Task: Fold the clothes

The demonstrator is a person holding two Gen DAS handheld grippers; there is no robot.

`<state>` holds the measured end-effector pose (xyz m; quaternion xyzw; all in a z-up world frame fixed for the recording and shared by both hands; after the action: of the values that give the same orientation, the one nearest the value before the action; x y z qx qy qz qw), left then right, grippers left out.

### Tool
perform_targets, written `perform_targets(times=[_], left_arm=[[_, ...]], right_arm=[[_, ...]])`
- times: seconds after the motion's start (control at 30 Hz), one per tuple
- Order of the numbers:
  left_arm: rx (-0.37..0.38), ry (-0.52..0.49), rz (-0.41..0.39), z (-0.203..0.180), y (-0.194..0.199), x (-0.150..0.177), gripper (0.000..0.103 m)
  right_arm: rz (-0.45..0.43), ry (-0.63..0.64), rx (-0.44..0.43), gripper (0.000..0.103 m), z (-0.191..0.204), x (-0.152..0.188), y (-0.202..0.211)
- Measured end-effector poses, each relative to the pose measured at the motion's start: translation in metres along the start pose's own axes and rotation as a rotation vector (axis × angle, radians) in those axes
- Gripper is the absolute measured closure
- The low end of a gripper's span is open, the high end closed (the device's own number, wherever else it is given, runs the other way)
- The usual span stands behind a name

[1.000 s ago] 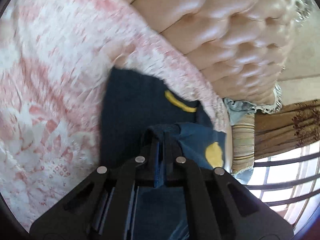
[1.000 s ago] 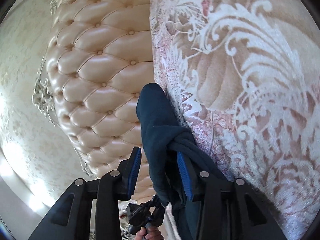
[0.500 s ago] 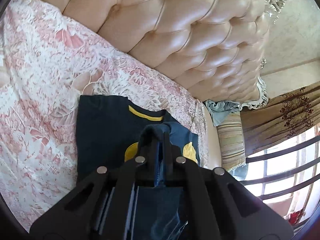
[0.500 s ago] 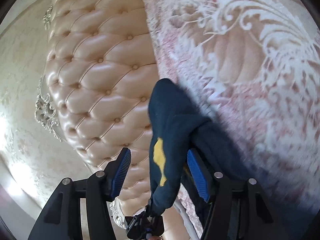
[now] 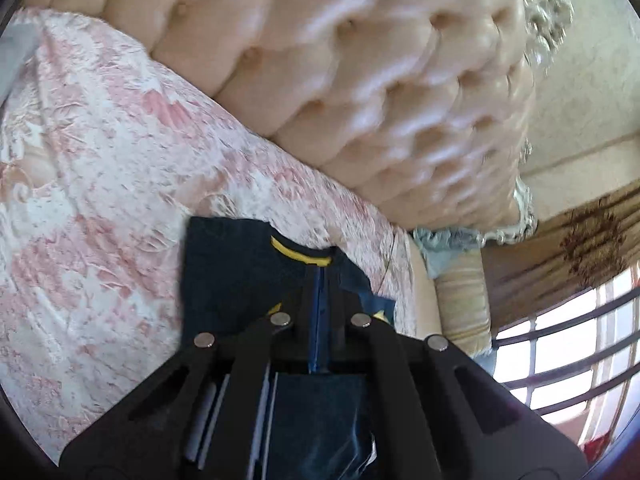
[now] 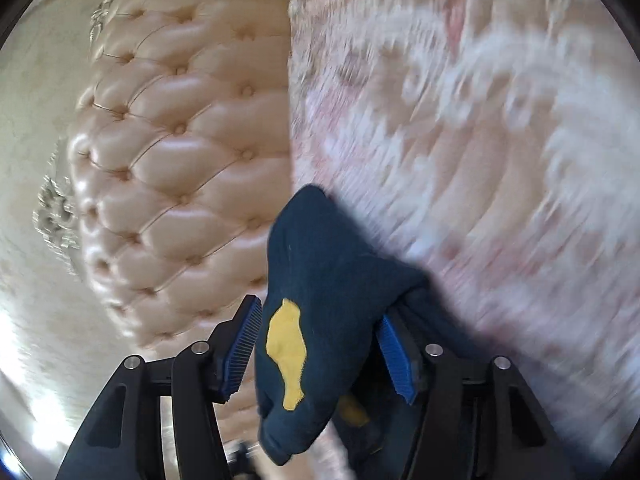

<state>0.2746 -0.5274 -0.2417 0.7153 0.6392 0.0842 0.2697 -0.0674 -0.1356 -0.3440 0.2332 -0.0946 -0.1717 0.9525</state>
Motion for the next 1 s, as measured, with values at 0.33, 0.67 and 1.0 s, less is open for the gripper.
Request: perform_targets(times=[0.33, 0.67, 1.0], left_arm=[[-0.020, 0.024, 0.188, 0.040, -0.075, 0.030, 0.064], [-0.084, 0.060, 0.283, 0.055, -0.114, 0.057, 0.055], [-0.094, -0.081, 0.229, 0.019, -0.095, 0.051, 0.091]], right_arm=[[0.079, 0.148, 0.053, 0.047, 0.003, 0.003, -0.007], [0.107, 0.181, 0.048, 0.047, 0.003, 0.002, -0.006], [0.063, 0.287, 0.162, 0.056, 0.016, 0.009, -0.001]])
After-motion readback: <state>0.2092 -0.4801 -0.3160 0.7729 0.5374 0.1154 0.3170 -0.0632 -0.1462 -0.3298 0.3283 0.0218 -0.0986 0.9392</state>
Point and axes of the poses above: each gripper's, at about its wrist camera, not at the fingertips, and y roughly against the way its jaws point, z to its left, x to its underside, the point moved 1 cm from there along -y, roughly the way its jaws point, and after that the axes turned 4 degrees about x, right-handed, at the moved point
